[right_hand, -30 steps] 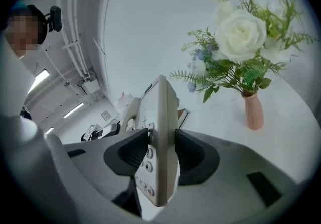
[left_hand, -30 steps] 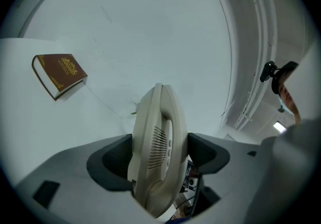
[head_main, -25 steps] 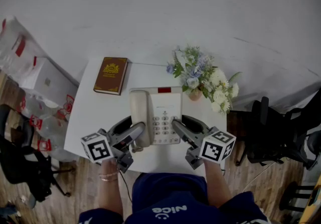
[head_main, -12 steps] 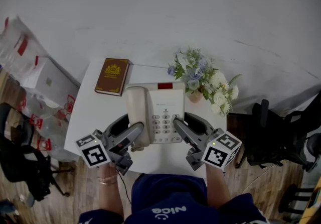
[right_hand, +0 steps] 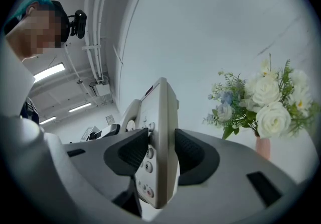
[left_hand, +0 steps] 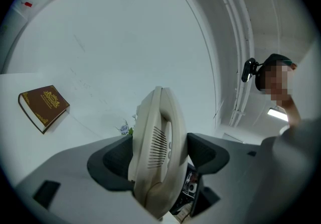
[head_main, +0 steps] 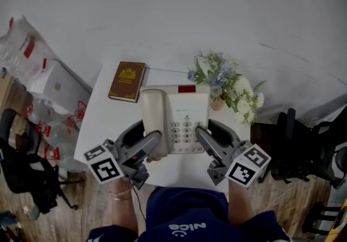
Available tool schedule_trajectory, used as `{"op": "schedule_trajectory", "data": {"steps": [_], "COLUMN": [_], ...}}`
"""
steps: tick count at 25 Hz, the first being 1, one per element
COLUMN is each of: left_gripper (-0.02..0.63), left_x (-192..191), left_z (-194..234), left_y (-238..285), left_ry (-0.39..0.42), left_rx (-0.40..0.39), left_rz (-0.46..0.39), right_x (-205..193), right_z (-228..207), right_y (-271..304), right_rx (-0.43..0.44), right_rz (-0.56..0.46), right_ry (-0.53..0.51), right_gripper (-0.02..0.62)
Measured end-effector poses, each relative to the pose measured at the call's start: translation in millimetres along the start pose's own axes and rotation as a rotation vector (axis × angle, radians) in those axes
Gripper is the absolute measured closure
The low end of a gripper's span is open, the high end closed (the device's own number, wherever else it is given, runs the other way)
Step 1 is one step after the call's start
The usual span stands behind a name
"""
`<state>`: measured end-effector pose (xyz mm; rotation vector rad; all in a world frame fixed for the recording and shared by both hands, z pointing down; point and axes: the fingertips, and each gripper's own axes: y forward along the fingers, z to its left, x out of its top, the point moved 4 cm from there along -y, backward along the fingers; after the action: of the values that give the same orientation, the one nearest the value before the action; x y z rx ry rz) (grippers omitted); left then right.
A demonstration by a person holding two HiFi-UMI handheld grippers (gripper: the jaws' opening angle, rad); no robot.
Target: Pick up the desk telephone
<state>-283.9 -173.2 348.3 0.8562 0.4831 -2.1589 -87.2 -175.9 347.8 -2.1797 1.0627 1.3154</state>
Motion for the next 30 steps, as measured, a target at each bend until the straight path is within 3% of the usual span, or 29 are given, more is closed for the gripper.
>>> {"op": "schedule_trajectory", "data": {"steps": [30], "left_gripper": [0.255], "left_x": [-1.9], "left_z": [1.6], "left_y": [0.6], "left_ry": [0.034], "left_rx": [0.023], "left_rz": [0.029], "right_x": [-7.4], "right_z": [-5.2], "right_y": [2.3], "right_rx": [-0.008], "right_rz": [0.004], "right_ry": [0.012], "right_gripper": [0.420]}}
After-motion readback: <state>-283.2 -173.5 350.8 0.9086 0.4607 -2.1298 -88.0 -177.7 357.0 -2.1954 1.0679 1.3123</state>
